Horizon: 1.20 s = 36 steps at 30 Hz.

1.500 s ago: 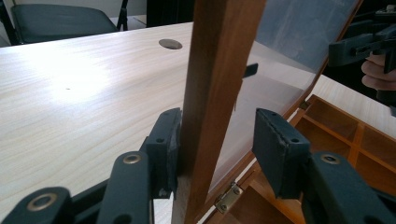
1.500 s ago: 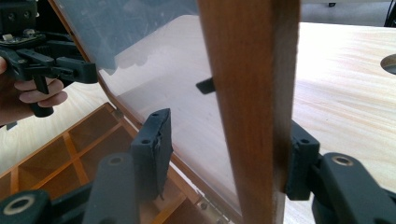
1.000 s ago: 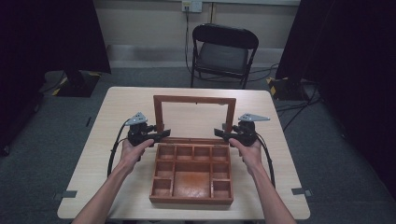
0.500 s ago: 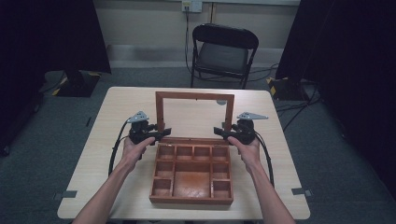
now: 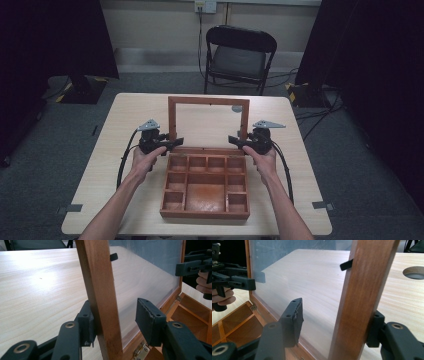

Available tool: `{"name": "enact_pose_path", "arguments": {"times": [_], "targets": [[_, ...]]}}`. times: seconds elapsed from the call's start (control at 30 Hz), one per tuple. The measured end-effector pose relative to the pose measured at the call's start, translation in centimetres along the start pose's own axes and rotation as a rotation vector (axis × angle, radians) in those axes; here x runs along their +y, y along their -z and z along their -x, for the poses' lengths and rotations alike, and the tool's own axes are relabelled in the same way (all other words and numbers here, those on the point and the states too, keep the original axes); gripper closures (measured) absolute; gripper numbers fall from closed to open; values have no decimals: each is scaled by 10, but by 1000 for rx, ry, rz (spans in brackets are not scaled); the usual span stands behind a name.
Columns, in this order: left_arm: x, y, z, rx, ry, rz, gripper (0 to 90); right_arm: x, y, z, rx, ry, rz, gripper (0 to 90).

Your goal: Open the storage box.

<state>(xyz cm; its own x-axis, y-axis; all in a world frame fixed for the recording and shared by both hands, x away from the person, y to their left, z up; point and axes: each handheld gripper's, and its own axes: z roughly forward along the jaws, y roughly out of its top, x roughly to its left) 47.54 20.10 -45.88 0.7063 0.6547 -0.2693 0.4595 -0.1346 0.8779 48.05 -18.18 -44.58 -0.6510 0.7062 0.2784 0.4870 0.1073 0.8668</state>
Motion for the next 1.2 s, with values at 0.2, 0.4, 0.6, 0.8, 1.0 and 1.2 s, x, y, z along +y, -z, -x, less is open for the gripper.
{"name": "enact_pose_path", "arguments": {"times": [0.2, 0.4, 0.6, 0.8, 1.0, 1.2], "targets": [[-3, -2, -1, 10, 13, -2, 502, -5, -4, 3, 1, -11, -15, 409], [-9, -4, -4, 5, 43, -15, 464, -14, -6, 6, -5, -41, -32, 378], [-12, -5, -7, 10, 53, -39, 434, -18, -9, 8, -11, -56, -63, 355], [-12, -7, -9, 19, 63, -50, 414, -19, -11, 9, -12, -71, -78, 328], [-16, -9, -14, 14, 92, -73, 391, -22, -15, 12, -16, -95, -102, 287], [-18, -10, -16, -2, 123, -69, 388, -23, -17, 11, -35, -92, -112, 257]]}}
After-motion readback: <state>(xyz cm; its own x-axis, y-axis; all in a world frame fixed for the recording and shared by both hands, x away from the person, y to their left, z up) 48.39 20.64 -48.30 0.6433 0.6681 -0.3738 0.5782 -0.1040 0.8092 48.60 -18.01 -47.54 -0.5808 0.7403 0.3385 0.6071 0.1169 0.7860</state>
